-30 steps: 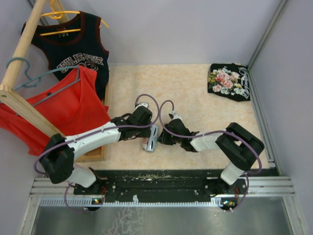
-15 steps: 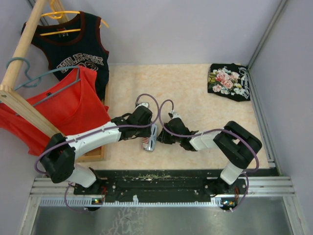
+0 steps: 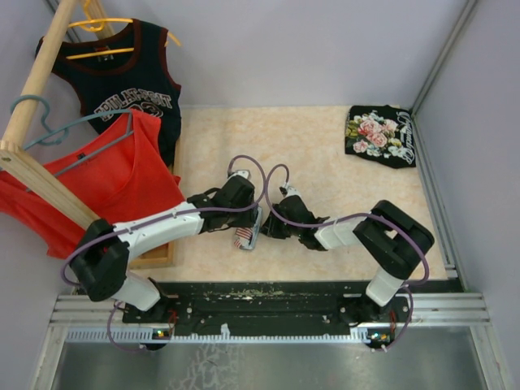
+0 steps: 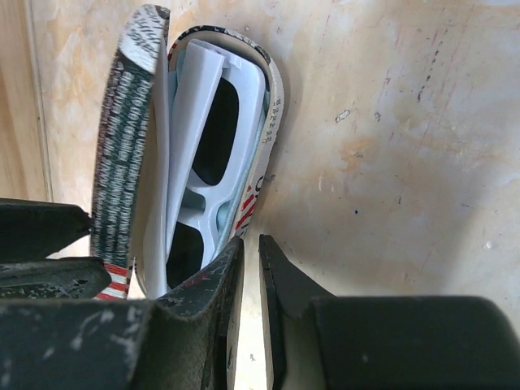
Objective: Organize the sunglasses
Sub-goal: Close the sunglasses case at the center of the board, then reset both arms
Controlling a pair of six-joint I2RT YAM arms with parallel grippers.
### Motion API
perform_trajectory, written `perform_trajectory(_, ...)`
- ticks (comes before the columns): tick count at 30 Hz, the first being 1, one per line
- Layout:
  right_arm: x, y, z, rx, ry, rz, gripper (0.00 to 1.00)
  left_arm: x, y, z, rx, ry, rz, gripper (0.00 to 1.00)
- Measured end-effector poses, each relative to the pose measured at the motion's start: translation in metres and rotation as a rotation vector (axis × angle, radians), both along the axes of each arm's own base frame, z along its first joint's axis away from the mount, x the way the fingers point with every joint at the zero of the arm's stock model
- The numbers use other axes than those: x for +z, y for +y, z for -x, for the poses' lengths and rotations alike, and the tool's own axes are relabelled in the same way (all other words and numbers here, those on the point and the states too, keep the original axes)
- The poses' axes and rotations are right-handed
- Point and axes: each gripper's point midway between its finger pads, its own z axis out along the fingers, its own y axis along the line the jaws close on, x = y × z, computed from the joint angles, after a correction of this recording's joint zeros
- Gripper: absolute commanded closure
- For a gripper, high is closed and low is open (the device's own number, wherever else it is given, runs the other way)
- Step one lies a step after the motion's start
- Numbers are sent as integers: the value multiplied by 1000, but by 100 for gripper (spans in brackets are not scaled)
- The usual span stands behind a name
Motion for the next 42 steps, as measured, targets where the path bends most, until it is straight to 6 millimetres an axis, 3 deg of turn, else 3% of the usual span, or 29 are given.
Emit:
perform_trajectory(9, 0, 3, -2, 1, -9, -14, 84, -17, -6, 12, -37, 54, 1, 57)
perform_trajectory(17, 1, 3, -3, -2, -10, -10, 84, -17, -5, 12, -41, 55, -2, 55)
perform_trajectory(21, 6, -7, -2, -15, -22, 25, 84, -11, -1, 11, -43, 30, -16, 50)
perform_trajectory(25, 20, -19, -2, -23, -72, 58, 84, 9, 8, 4, -30, -45, -20, 47)
perform_trajectory(30, 49, -39, 0, -23, -180, 89, 83, 27, 19, -9, -7, -114, -21, 46)
perform_trajectory(34, 83, -60, 9, -14, -291, 85, 82, 35, 30, -13, 0, -148, -28, 44)
perform_trajectory(35, 94, -64, 11, -10, -322, 79, 82, 39, 33, -13, -5, -166, -23, 44)
perform_trajectory(36, 117, -72, 14, -8, -390, 62, 82, 44, 35, -11, -12, -184, -15, 43)
perform_trajectory(37, 122, -74, 14, -10, -405, 58, 80, 53, 37, -10, -24, -210, -1, 42)
perform_trajectory(42, 197, -114, 27, -58, -626, 43, 70, 107, 39, -4, -88, -365, 100, 40)
